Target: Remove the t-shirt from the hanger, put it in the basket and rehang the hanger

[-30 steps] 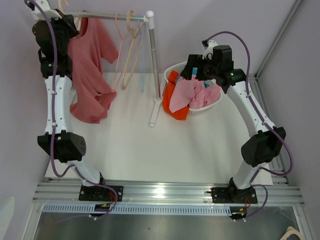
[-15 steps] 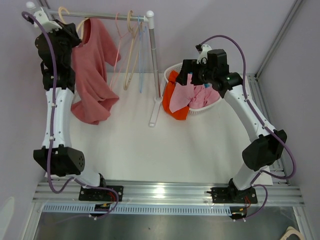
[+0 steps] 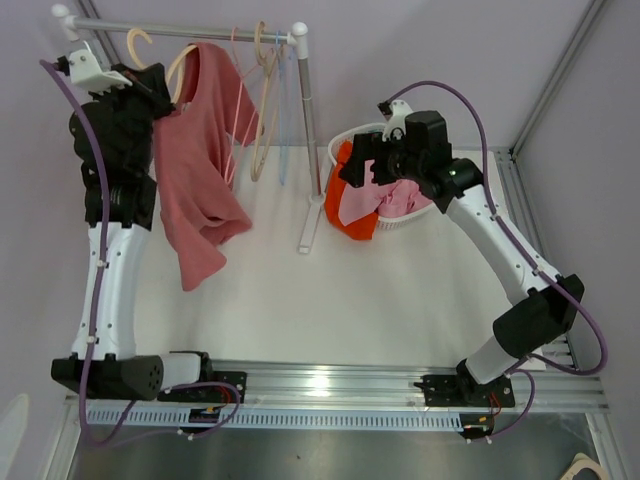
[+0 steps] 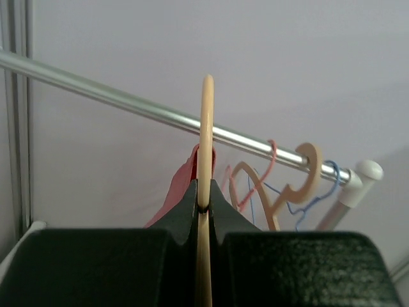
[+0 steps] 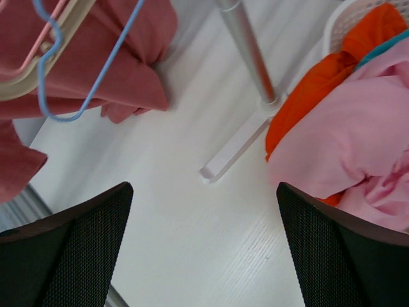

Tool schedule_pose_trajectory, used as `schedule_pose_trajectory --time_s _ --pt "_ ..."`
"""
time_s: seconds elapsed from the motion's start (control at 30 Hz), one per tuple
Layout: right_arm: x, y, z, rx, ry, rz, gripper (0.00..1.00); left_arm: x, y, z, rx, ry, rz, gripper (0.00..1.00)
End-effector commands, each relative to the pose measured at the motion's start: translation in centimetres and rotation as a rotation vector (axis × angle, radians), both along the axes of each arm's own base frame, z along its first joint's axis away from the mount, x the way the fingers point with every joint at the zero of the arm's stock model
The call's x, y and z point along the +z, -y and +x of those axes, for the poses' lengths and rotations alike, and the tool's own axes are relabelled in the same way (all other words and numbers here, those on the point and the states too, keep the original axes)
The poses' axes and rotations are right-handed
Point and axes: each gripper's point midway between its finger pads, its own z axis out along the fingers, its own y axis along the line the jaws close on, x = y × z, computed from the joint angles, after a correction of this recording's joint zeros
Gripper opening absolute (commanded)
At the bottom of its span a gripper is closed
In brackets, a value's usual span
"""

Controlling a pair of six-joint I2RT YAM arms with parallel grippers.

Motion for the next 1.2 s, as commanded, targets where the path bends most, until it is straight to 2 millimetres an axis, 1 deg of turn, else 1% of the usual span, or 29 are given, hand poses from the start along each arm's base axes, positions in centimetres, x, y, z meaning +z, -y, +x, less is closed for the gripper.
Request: schedule_pose_trajectory --time_s 0.0,0.03,0.07,0.1,0.13,0.17,0.2,0.23,0.27,0.3,0.33,0.37,0.4,0.43,0.47,0.5,0.53,0.57,0.6,0.63,0.7,0.73,0.83,0.9,0.97,1.0,1.07,1.1,1.17 --pt "3.0 -2.3 -3.1 0.095 0.079 0.060 1.00 3.1 1.1 -4.9 0.002 0.115 -0.038 0.01" --pt "3.1 -3.6 -4.4 0.143 0.091 0.065 1.00 1.7 1.3 -4.9 0.018 0.057 -0.032 0.01" --pt "3.8 -4.1 -5.7 0.184 0.108 0.081 0.99 1.2 0.6 -5.2 0.078 0.033 -0.041 0.01" --pt "3.0 -4.6 -6.8 0.218 0.097 0.079 0.99 1.1 1.5 -6.1 0.075 0.019 -0.019 0.01" --pt "3.4 -5.2 -7.7 0.259 0.125 0.089 0.99 -0.2 1.7 -6.2 0.089 -0.023 -0.004 0.01" --pt "3.4 -6.4 -9.5 0.317 0.134 0.097 1.00 -0.4 1.8 -6.8 0.105 -0.030 -0.002 0.01" --pt "4.1 -6.7 -11.1 0.361 0.152 0.114 1.00 -0.1 1.7 -8.4 0.135 -0.020 -0.005 0.01" --pt "3.4 -7.1 -12.1 0.393 0.154 0.116 0.99 -1.2 1.7 -8.6 0.153 -0.042 0.004 0.01" --pt "3.3 -8.0 -13.8 0.443 0.161 0.119 0.99 -1.5 1.5 -9.2 0.177 -0.050 -0.002 0.01" --pt "3.8 -8.1 -15.2 0.473 0.180 0.130 0.99 -1.8 1.0 -9.9 0.221 -0.068 -0.021 0.01" --pt "3.1 -8.4 -16.1 0.494 0.176 0.127 1.00 -1.9 0.8 -10.5 0.237 -0.079 -0.025 0.01" --pt "3.0 -9.2 -17.7 0.539 0.179 0.131 1.00 -2.1 0.5 -10.9 0.262 -0.098 -0.028 0.01" --pt "3.0 -9.5 -18.8 0.566 0.186 0.137 0.99 -2.2 0.6 -11.2 0.277 -0.110 -0.017 0.01" --pt "3.7 -9.5 -19.8 0.590 0.211 0.156 1.00 -2.5 0.0 -11.4 0.326 -0.125 -0.015 0.01" --pt "3.3 -9.8 -20.7 0.610 0.207 0.158 0.99 -2.5 -0.1 -11.4 0.341 -0.129 -0.005 0.01" --pt "3.7 -10.4 -22.3 0.650 0.220 0.175 1.00 -2.4 0.1 -11.6 0.353 -0.128 0.014 0.01" --pt "4.3 -10.4 -23.4 0.681 0.234 0.193 1.00 -2.6 -0.5 -11.8 0.397 -0.134 0.007 0.01" --pt "4.6 -10.6 -24.4 0.711 0.241 0.204 0.99 -2.7 -0.6 -11.8 0.412 -0.139 0.013 0.01" --pt "5.2 -11.2 -26.2 0.760 0.249 0.228 1.00 -2.8 -0.7 -11.7 0.426 -0.138 0.012 0.01" --pt "5.7 -11.4 -27.4 0.796 0.256 0.249 0.99 -2.9 -1.3 -12.0 0.468 -0.149 0.020 0.01" --pt "6.3 -11.9 -29.4 0.855 0.271 0.278 0.99 -3.4 -1.3 -11.5 0.497 -0.172 0.029 0.01" --pt "6.7 -12.5 -30.9 0.893 0.290 0.301 0.99 -3.7 -1.4 -11.5 0.520 -0.191 0.032 0.01" --pt "7.5 -13.6 -32.6 0.932 0.338 0.344 1.00 -3.9 -1.3 -11.5 0.544 -0.202 0.027 0.01" --pt "7.4 -14.5 -32.8 0.950 0.344 0.355 0.99 -4.2 -1.0 -11.5 0.553 -0.212 0.025 0.01" --pt "8.0 -15.5 -33.0 0.962 0.380 0.382 0.99 -4.3 -0.8 -11.4 0.550 -0.212 0.020 0.01" --pt "7.5 -16.5 -32.7 0.960 0.384 0.378 1.00 -4.2 -0.5 -11.5 0.544 -0.211 0.018 0.01" --pt "7.5 -17.6 -32.2 0.950 0.411 0.370 0.99 -4.0 -0.3 -11.5 0.533 -0.204 0.012 0.01" --pt "6.7 -18.8 -31.7 0.944 0.413 0.363 1.00 -4.0 -0.2 -11.7 0.530 -0.204 0.012 0.01" --pt "6.1 -19.8 -30.6 0.908 0.437 0.353 0.99 -3.8 -0.4 -12.1 0.535 -0.201 -0.002 0.01"
